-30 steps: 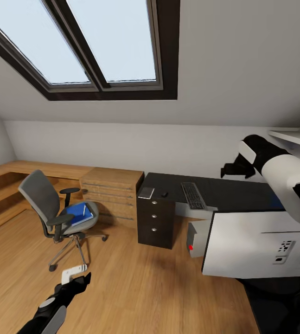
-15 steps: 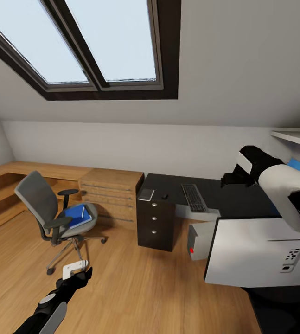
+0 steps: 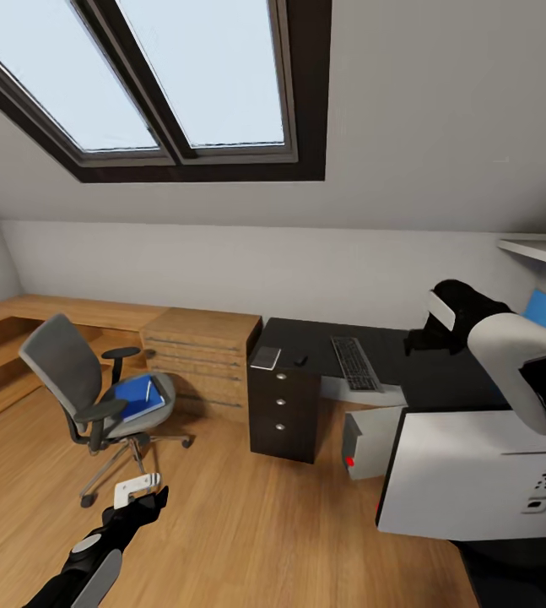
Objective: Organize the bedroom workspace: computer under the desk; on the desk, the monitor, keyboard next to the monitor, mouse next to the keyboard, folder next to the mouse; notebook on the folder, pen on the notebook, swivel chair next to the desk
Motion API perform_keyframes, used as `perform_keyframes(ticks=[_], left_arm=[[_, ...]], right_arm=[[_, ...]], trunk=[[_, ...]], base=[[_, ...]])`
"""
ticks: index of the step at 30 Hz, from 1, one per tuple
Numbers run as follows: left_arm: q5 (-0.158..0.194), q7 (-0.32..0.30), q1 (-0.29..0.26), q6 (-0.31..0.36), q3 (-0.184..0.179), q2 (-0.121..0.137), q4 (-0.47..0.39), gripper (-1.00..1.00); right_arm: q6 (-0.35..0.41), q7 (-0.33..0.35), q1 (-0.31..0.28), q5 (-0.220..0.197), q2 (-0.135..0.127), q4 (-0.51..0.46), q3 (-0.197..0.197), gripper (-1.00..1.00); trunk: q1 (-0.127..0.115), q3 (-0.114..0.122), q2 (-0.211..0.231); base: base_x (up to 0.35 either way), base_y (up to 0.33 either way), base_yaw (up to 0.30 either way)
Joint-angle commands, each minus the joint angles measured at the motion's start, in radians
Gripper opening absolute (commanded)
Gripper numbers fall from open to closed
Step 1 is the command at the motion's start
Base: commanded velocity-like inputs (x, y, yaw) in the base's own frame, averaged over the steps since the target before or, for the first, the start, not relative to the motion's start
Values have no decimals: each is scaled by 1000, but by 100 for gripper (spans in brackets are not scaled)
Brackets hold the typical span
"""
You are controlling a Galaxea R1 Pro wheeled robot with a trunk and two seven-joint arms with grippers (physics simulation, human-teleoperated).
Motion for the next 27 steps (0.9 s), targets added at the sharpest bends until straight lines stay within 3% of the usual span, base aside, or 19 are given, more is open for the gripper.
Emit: perform_keyframes(ticks=[1, 7, 13, 19, 27], left_arm=[[8, 9, -1, 2, -4, 1, -2, 100], [8, 9, -1, 2, -4, 1, -2, 100], [10, 9, -1, 3, -4, 1, -1, 100], [11, 10, -1, 3, -4, 1, 1, 100], [13, 10, -1, 3, -3, 0, 3, 100]], right_arm=[[3, -9, 0, -11, 0, 3, 2, 100], [3, -9, 2, -3, -1, 42, 2, 100], [7, -9, 3, 37, -1, 90, 4, 100], [10, -9, 3, 52, -1, 118, 8, 100], [10, -9, 16, 55, 0, 126, 16, 100]], trunk=[[0, 0, -1], [0, 0, -1], [0, 0, -1], [0, 0, -1], [0, 0, -1]], base=[[30, 0, 0], [12, 0, 0], [1, 0, 0], [-4, 0, 0], [-200, 0, 0]])
